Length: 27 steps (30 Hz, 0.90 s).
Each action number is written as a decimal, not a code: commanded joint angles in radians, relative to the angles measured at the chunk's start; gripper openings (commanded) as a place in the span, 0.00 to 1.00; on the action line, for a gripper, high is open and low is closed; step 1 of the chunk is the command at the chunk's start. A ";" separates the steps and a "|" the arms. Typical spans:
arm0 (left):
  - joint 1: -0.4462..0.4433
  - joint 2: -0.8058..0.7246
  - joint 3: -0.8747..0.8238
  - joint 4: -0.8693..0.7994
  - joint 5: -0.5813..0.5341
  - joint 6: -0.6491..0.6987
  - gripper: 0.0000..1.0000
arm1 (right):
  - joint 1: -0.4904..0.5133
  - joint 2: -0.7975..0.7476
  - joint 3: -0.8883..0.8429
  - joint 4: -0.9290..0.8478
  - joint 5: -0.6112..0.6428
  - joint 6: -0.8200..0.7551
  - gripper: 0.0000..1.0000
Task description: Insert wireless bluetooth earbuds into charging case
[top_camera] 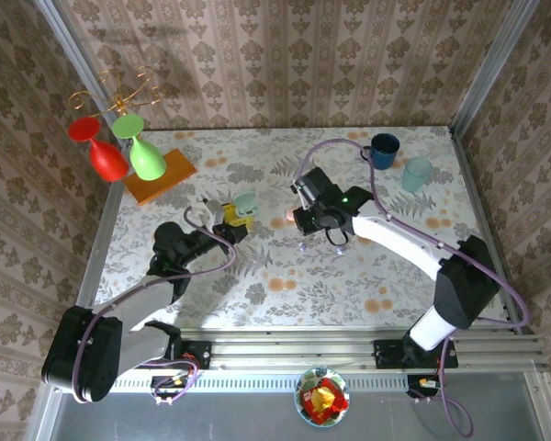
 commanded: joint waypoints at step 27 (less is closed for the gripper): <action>-0.061 0.044 0.099 -0.016 0.202 0.018 0.28 | -0.015 -0.187 0.031 0.208 -0.600 0.073 0.20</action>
